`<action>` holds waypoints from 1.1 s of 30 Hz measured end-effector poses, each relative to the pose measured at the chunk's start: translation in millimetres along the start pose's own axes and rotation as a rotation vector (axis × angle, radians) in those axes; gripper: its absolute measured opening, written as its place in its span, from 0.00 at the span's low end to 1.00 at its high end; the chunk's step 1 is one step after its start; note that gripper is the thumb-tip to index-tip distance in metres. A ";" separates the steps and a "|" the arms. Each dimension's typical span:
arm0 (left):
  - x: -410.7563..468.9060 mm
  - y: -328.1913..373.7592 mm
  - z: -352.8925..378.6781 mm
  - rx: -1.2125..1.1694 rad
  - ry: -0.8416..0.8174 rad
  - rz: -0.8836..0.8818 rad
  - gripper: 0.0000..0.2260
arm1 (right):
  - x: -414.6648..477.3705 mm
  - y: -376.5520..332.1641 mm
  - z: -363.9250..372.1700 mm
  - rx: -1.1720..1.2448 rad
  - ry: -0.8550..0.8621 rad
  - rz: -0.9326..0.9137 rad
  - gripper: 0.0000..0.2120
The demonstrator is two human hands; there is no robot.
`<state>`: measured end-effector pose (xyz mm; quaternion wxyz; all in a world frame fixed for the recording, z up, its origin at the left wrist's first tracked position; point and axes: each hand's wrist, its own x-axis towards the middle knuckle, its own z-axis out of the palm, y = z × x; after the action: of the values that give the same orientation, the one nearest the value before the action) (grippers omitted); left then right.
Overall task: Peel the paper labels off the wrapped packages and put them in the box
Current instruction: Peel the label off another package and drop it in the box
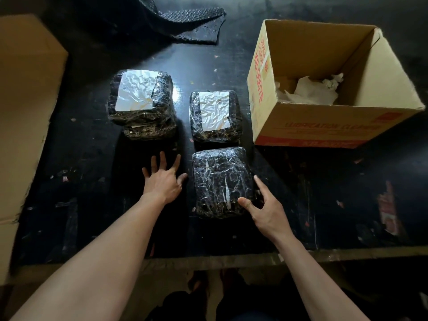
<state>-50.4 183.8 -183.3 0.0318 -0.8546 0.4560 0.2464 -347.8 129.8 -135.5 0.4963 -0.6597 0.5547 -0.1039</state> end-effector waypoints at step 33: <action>70.6 107.1 -90.3 -0.437 0.372 0.104 0.19 | 172.6 -144.6 -6.0 -0.413 0.149 -0.271 0.20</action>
<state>-67.5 42.3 -117.7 -0.2498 -0.8473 0.4331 0.1792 -198.3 -33.2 -92.6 0.2902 -0.8060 0.5057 -0.1022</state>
